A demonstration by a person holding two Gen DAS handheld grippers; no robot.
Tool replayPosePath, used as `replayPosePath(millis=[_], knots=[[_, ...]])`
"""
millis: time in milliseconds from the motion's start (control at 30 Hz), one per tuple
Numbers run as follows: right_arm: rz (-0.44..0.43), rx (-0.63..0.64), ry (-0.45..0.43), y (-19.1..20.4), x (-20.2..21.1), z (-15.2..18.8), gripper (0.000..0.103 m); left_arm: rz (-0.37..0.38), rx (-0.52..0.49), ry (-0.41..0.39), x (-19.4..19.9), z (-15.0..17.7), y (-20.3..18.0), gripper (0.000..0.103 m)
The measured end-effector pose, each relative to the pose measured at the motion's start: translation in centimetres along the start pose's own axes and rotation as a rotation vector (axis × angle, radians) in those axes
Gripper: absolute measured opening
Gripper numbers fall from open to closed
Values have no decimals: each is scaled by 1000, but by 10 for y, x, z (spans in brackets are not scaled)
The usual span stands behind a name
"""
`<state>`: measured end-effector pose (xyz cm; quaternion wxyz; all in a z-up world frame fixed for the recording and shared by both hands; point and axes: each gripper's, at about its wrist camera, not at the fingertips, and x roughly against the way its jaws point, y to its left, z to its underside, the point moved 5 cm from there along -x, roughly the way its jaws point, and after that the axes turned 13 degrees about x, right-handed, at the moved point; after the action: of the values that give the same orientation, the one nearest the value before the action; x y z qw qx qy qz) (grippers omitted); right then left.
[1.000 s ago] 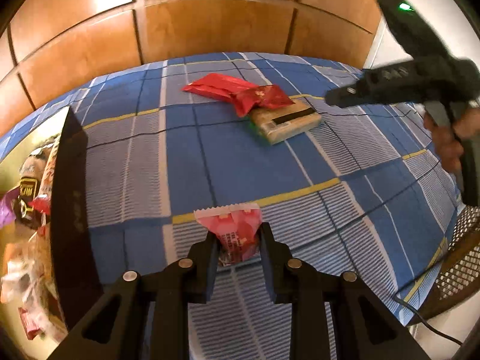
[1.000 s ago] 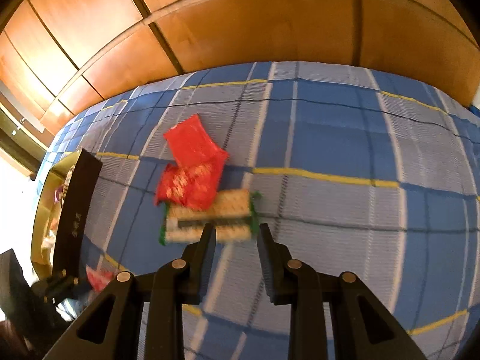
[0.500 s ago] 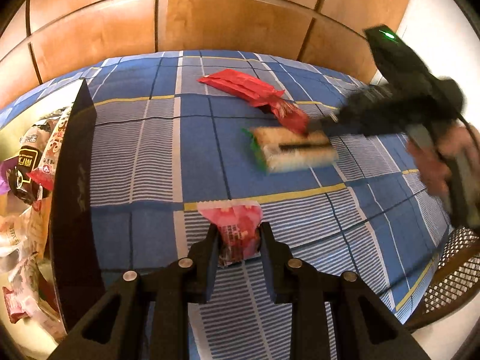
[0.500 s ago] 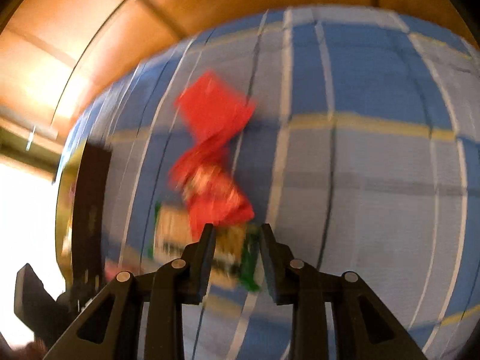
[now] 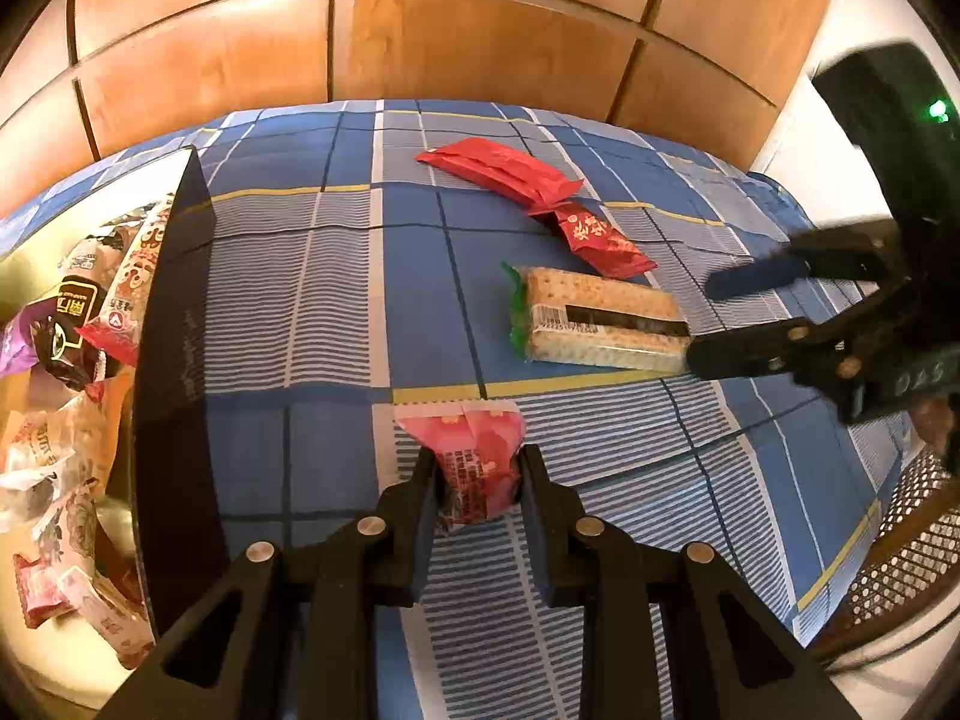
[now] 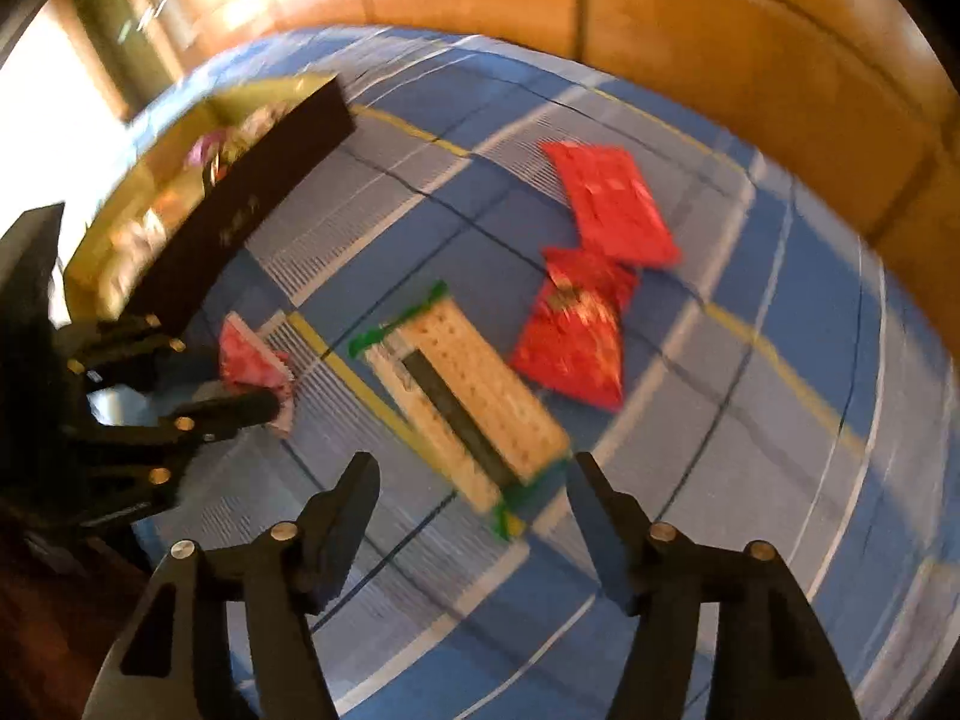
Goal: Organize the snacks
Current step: 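Carry the pink candy with the left tool while the right tool grasps the cracker packet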
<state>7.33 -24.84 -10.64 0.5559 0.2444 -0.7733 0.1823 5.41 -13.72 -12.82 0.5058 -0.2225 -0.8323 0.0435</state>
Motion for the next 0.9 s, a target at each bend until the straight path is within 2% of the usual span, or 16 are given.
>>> replayPosePath(millis=[133, 233, 267, 333, 533, 733, 833, 900], knots=[[21, 98, 54, 1, -20, -18, 66, -9, -8, -4, 0, 0, -1, 26], [23, 91, 93, -6, -39, -22, 66, -10, -9, -4, 0, 0, -1, 26], [8, 74, 95, -9, -43, -19, 61, -10, -10, -4, 0, 0, -1, 26], [-21, 36, 76, -7, -46, -17, 48, -13, -22, -5, 1, 1, -2, 26], [21, -2, 29, 16, -37, 3, 48, 18, -26, -17, 14, -1, -5, 25], [17, -71, -1, 17, -38, 10, 48, 70, 27, -105, 61, -20, 4, 25], [37, -64, -9, 19, -37, 11, 48, 63, 93, -168, 90, -35, 28, 25], [45, -65, -21, 26, -36, 16, 48, 28, 156, -198, 107, -45, 56, 25]])
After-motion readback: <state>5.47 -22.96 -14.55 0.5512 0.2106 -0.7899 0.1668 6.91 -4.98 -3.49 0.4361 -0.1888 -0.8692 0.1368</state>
